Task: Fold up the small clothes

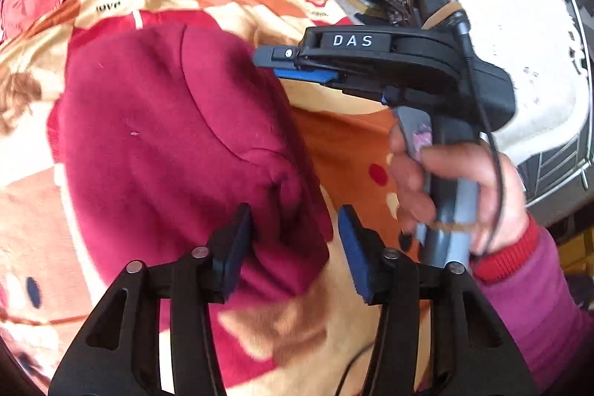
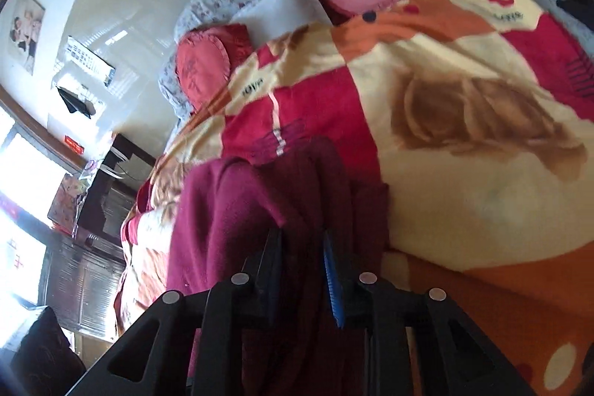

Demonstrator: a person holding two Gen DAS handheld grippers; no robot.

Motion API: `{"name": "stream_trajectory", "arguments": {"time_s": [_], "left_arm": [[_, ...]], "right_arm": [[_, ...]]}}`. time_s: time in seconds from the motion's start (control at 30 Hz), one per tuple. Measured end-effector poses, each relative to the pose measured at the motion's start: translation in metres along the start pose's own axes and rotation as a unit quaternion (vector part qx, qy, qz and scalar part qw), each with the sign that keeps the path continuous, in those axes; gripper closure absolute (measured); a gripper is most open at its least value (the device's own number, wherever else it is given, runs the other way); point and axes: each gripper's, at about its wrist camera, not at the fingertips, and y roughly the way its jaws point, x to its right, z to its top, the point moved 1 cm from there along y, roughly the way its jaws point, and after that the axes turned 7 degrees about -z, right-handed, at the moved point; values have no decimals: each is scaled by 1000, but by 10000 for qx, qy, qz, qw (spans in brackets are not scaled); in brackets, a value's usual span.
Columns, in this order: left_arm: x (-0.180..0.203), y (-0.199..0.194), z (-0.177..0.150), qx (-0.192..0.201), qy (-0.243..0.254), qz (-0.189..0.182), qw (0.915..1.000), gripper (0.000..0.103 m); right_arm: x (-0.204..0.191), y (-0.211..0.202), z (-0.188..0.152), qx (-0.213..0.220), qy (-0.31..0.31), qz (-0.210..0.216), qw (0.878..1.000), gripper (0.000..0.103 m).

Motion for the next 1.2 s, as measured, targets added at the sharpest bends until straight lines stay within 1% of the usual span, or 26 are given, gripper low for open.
{"name": "stream_trajectory", "arguments": {"time_s": [0.03, 0.07, 0.1, 0.13, 0.17, 0.23, 0.3, 0.33, 0.37, 0.4, 0.43, 0.47, 0.5, 0.57, 0.6, 0.67, 0.73, 0.77, 0.8, 0.83, 0.9, 0.97, 1.0, 1.03, 1.1, 1.2], "left_arm": [[-1, -11, -2, 82, 54, 37, 9999, 54], [-3, -19, -3, 152, 88, 106, 9998, 54], [-9, -30, -4, 265, 80, 246, 9993, 54], [-14, -38, -7, 341, 45, 333, 9989, 54], [-19, -43, -8, 432, -12, 434, 9981, 53], [-33, -47, -13, 516, -169, 563, 9969, 51], [-47, -42, -17, 411, -388, 595, 9966, 51], [-52, -33, -17, 324, -444, 571, 9969, 51], [-55, -26, -20, 229, -439, 597, 9970, 51], [-56, -22, -20, 180, -419, 642, 9969, 51], [-56, -16, -23, 163, -353, 696, 9968, 51], [-53, -13, -25, 172, -270, 728, 9968, 51], [-49, -11, -27, 183, -156, 759, 9968, 51], [-45, -4, -29, 162, -47, 770, 9969, 50], [-44, -1, -29, 147, -71, 758, 9970, 49], [-42, 7, -31, 156, -46, 705, 9974, 43], [-39, 11, -32, 164, 70, 760, 9970, 42], [-39, 11, -32, 137, 100, 811, 9966, 42], [-37, 10, -33, 121, 133, 840, 9963, 42], [-36, 6, -33, 149, 172, 854, 9961, 42], [-35, -6, -35, 206, 175, 870, 9958, 42], [-38, -19, -38, 331, 150, 875, 9955, 42], [-41, -26, -40, 410, 120, 963, 9944, 42], [-44, -32, -42, 457, 94, 1033, 9936, 42], [-52, -40, -44, 520, -9, 1128, 9923, 42], [-66, -42, -47, 479, -322, 1194, 9912, 42]], "right_arm": [[-1, -4, 0, 68, -8, 36, 10000, 62], [-4, -10, 2, 175, 11, 79, 9998, 49], [-4, -13, 1, 253, 27, 89, 9996, 27], [-7, -15, 1, 367, 18, 85, 9993, 23], [-10, -14, 2, 388, -19, 67, 9992, 23], [-18, -3, 4, 253, -146, 67, 9995, 23], [-24, 10, 6, 144, -234, 46, 9996, 23], [-26, 18, 7, 82, -262, 21, 9996, 27], [-26, 27, 6, -26, -299, -18, 9995, 36], [-27, 37, 6, -158, -349, -95, 9992, 62], [-27, 42, 4, -212, -429, -223, 9986, 67], [-29, 41, 4, -148, -540, -289, 9980, 73], [-31, 37, 4, -80, -676, -317, 9972, 82], [-39, 27, 4, 121, -1036, -600, 9927, 85], [-41, 24, 5, 167, -1156, -781, 9901, 85], [-38, 30, 4, 115, -1174, -961, 9884, 85], [-32, 48, -1, -9, -1233, -1176, 9854, 85], [-27, 50, -2, 21, -1158, -1157, 9865, 84], [-22, 47, -2, 73, -1004, -1046, 9894, 81], [-17, 41, -1, 59, -760, -866, 9933, 73], [-13, 21, -4, 12, -414, -616, 9972, 69], [-17, -6, -15, 32, -373, -384, 9986, 60], [-20, -17, -22, 63, -391, -291, 9988, 51], [-23, -29, -31, 122, -408, -199, 9989, 47], [-33, -43, -48, 119, -490, -118, 9987, 43], [-40, -38, -71, -244, -534, -122, 9982, 42]]}}
